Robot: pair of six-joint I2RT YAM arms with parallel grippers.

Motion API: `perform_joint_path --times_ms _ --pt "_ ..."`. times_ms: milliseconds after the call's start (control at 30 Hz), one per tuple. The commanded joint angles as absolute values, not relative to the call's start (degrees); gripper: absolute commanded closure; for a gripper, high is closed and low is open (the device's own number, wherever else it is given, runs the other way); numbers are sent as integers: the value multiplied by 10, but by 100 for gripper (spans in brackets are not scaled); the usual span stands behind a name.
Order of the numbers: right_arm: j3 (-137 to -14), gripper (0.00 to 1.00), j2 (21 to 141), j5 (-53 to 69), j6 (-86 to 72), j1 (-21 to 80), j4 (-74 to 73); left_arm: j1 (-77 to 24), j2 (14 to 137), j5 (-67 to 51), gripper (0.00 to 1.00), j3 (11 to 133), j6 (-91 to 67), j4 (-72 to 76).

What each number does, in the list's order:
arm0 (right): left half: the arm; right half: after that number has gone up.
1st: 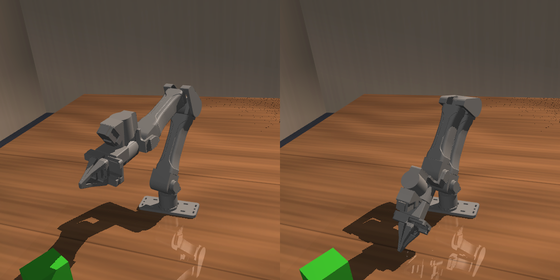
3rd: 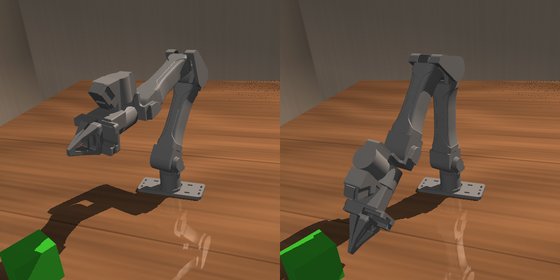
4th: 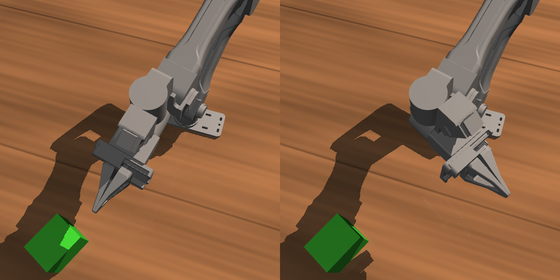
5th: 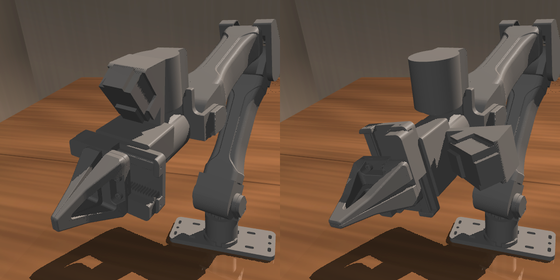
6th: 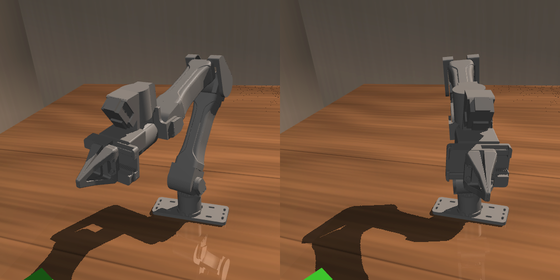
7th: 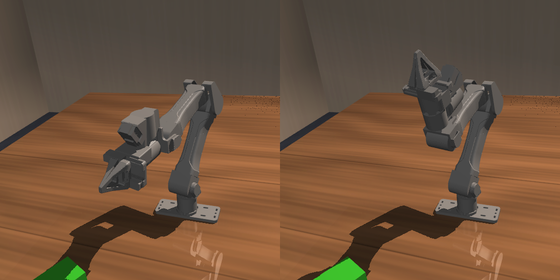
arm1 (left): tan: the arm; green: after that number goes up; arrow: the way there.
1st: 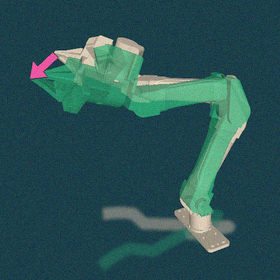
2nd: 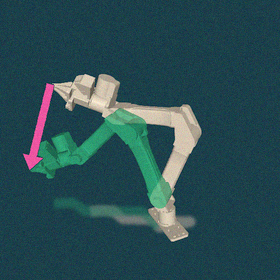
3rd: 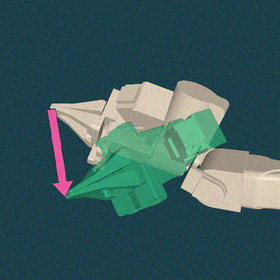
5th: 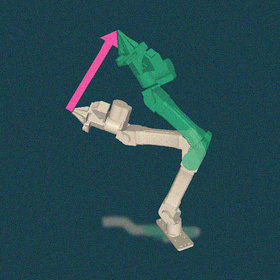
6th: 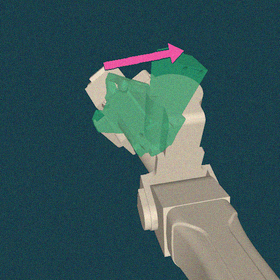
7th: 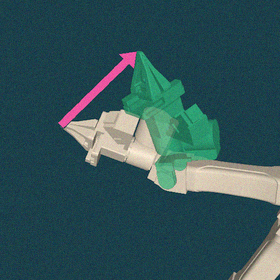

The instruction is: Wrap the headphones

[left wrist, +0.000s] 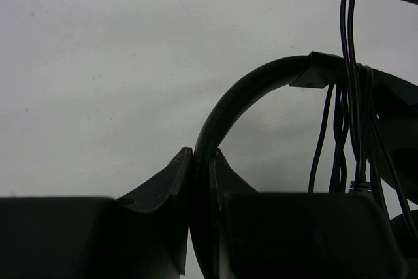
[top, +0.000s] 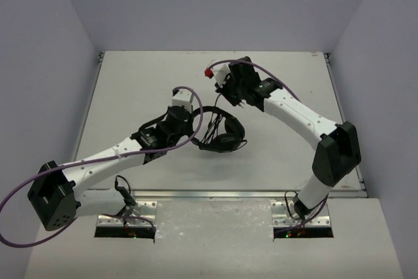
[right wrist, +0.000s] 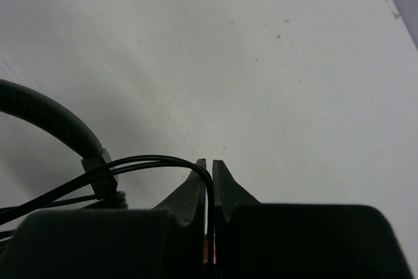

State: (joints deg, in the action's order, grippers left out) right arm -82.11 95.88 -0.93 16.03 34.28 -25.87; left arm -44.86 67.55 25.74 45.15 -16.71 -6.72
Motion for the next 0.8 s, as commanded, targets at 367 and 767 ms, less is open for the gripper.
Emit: perform_joint_path --times_ms 367,767 --pt "-672 95 847 87 91 235 -62 -463 593 214 100 499 -183 -118" --pt "-567 88 799 263 -46 224 66 -434 597 137 100 537 -164 18"
